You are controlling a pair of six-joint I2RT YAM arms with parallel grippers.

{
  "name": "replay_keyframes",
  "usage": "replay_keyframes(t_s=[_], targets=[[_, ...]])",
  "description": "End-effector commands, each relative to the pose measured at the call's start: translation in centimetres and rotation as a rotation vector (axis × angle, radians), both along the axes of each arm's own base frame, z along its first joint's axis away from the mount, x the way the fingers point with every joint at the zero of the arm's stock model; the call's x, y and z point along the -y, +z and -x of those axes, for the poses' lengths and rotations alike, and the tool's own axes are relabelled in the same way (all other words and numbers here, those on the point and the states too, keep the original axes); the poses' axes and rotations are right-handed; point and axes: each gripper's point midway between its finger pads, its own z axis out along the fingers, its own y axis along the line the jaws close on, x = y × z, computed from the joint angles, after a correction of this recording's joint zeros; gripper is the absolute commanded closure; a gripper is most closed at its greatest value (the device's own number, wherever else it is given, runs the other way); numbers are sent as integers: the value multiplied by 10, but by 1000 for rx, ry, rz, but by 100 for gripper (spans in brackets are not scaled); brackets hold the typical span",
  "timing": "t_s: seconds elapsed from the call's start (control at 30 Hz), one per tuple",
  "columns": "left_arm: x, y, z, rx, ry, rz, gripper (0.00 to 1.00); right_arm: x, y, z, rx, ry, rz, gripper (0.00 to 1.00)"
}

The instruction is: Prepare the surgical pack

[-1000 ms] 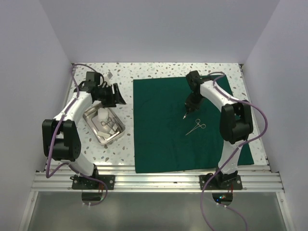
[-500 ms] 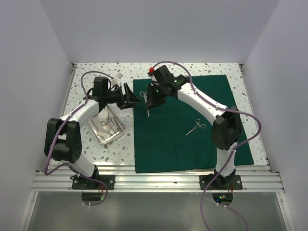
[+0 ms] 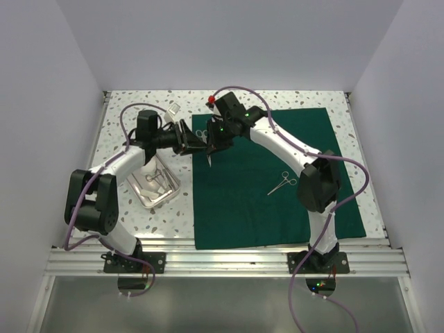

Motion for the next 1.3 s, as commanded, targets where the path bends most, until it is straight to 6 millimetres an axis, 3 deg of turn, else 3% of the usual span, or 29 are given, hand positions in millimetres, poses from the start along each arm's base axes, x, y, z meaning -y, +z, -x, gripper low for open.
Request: replay_keyframes(t_s=[0.0, 0.13, 0.27, 0.43, 0.53, 0.77, 1.07, 1.2, 1.27], targets=[[4, 0, -12, 29, 4, -2, 55, -26, 36, 12, 45, 104, -104, 100], [-2, -11, -19, 7, 23, -11, 56, -27, 36, 18, 47, 126, -113, 100], [-4, -5, -27, 35, 31, -10, 46, -26, 33, 22, 34, 143, -105, 100], [-10, -11, -29, 11, 52, -14, 49, -24, 35, 29, 30, 160, -108, 100], [-19, -4, -32, 38, 74, 5, 54, -20, 31, 31, 23, 156, -97, 100], [-31, 1, -28, 59, 96, 3, 48, -12, 26, 36, 10, 151, -75, 100], [-21, 5, -23, 56, 65, 36, 48, -19, 31, 30, 30, 145, -99, 100], [-14, 2, -21, 49, 49, 47, 58, -26, 31, 30, 21, 158, -111, 100], [-12, 6, -23, 54, 39, 69, 82, -26, 30, 29, 20, 156, -105, 100]])
